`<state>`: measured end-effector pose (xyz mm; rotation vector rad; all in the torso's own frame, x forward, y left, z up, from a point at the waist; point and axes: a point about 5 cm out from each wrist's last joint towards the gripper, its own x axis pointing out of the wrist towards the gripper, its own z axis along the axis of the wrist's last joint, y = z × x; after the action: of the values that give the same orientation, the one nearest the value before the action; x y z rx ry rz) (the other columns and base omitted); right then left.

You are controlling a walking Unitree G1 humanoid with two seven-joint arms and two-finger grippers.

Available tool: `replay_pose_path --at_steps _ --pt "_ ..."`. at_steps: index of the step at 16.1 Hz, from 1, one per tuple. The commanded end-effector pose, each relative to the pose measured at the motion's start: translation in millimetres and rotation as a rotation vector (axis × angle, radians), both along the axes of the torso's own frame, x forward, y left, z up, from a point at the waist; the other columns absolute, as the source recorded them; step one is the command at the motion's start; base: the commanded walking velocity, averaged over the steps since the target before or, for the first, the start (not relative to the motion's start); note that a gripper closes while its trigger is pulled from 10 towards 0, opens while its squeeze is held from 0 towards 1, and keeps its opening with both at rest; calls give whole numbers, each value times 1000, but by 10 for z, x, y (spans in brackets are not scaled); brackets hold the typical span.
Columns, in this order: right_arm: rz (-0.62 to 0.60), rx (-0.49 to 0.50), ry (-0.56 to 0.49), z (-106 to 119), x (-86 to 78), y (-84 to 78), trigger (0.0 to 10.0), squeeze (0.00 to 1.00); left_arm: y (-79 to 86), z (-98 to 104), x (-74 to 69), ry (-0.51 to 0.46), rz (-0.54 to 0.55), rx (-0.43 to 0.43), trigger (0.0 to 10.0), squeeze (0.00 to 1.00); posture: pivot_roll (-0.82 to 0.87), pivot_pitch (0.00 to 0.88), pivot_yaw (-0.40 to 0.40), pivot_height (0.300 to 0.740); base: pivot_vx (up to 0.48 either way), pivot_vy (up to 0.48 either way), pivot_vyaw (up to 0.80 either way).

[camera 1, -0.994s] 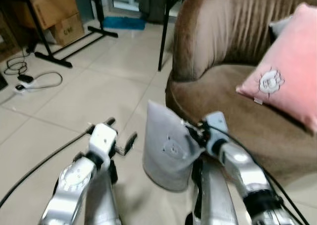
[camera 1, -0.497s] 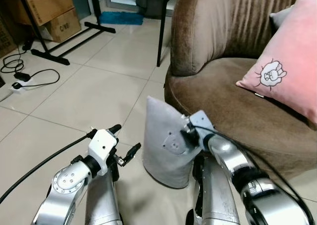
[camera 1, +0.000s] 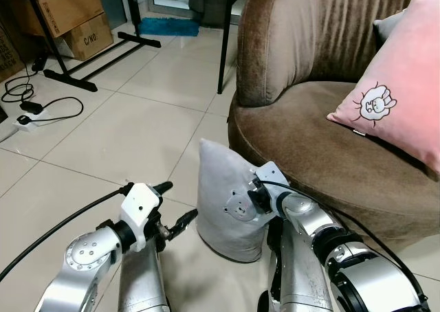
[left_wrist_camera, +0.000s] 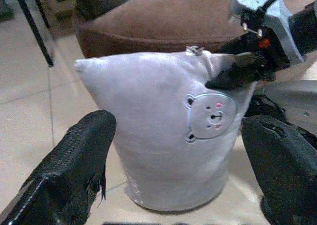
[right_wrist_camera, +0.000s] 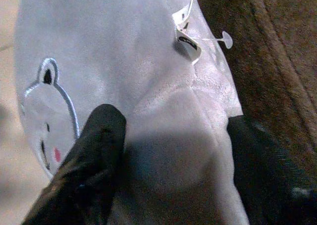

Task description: Move the pillow to the sofa from floor

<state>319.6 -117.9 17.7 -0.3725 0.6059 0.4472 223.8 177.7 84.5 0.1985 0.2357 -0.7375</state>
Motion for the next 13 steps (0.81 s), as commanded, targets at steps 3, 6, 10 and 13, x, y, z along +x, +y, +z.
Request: replay_pose_path --at_steps 3,6,10,13 --pt "-1 38 19 -9 -6 14 0 0 -12 42 14 10 -29 -1 10000 0 -12 0 -13 425 0 0 0" --pt "-14 48 6 -8 -5 6 0 0 -7 47 34 9 -29 6 10000 0 -13 0 -7 425 0 0 0" --pt "-27 102 10 -7 -11 43 0 0 -18 52 57 12 -34 10 10000 0 -13 0 -9 425 0 0 0" --pt "-18 102 15 -20 -24 62 0 0 -22 50 64 11 -32 8 10000 0 -13 0 -14 425 0 0 0"
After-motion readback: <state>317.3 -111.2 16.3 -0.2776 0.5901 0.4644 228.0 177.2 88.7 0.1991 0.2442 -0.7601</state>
